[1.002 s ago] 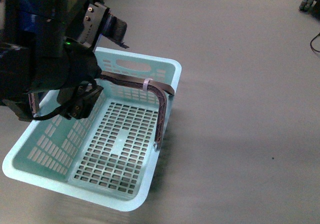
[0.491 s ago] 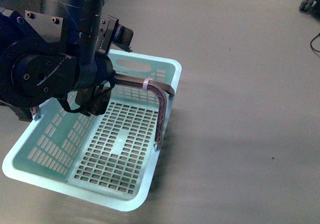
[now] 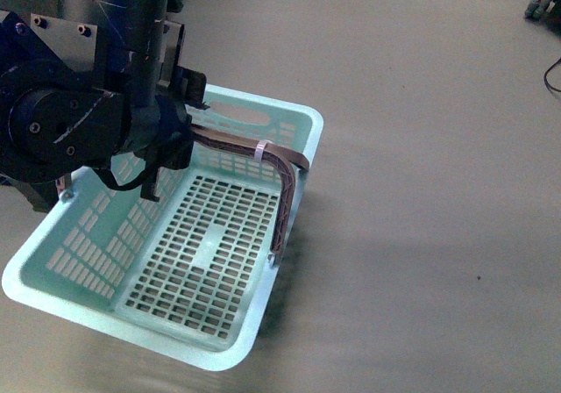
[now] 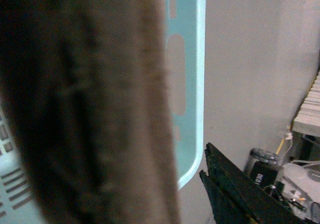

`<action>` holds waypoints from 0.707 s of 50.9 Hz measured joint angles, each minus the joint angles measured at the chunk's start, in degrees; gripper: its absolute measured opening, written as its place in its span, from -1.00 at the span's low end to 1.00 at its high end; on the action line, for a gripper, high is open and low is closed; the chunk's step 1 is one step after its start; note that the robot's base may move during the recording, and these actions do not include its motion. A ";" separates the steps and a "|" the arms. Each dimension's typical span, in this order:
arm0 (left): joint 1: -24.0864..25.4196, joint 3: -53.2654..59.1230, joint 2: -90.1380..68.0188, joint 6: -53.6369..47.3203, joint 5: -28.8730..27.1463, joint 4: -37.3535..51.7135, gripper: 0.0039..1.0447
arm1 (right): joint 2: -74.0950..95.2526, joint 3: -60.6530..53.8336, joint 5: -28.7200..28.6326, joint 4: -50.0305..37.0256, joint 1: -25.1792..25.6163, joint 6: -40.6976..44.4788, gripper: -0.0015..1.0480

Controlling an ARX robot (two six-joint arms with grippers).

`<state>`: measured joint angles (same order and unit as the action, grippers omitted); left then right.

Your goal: Pick lemon and mango into basket

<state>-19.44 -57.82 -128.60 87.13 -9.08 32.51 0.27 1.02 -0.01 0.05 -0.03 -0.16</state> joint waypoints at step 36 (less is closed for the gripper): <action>-1.68 22.51 56.48 3.82 1.70 -15.28 -0.88 | 0.00 0.00 0.00 0.00 0.00 0.00 0.83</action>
<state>-21.12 -35.31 -72.12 90.96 -7.38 17.23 0.27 1.02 -0.01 0.05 -0.03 -0.16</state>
